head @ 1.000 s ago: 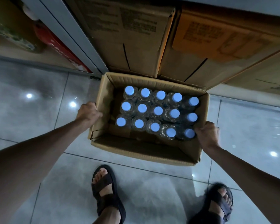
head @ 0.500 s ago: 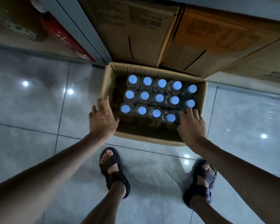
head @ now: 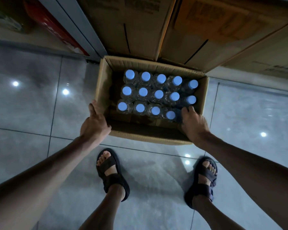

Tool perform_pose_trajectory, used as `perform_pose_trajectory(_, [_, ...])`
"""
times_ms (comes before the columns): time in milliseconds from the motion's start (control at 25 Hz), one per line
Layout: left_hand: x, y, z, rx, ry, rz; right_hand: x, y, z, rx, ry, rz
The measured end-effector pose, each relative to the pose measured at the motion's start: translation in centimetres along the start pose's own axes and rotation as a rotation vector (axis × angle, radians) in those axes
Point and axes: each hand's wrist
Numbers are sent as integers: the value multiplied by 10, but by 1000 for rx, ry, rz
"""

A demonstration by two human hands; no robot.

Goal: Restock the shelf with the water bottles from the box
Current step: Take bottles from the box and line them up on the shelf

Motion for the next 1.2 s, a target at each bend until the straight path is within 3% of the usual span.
perform_pose_trajectory(160, [20,28,22,-38,49,116,-1,41,31,66,-145,-195])
perform_pose_trajectory(280, [53,69,65,-115,-117,179,3,102,67,131,-147,-364])
perform_pose_trajectory(400, [102,130,110,-318,-311,210,4,182,101,176,-8,-500])
perform_pose_trajectory(560, [162,241,194,-408,-549,295,-2,340,160,157,217,-651])
perform_pose_trajectory(680, [175,326,256,-407,-575,518,-20,458,209,169,240,-764])
perform_pose_trajectory(880, [180,490,353,-342,-647,703,-55,627,286,359,201,-909])
perform_pose_trajectory(1000, [183,560,391,-255,-695,709,-79,683,320,419,179,-953])
perform_pose_trajectory(1200, [178,645,420,-134,-774,727,-116,745,351,324,210,-1253])
Point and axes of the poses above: each hand's wrist, its own z-axis away from the middle knuckle, its own y-axis out of the back of the hand, x = y × z, and after that the axes turned 5 degrees about x, right-handed
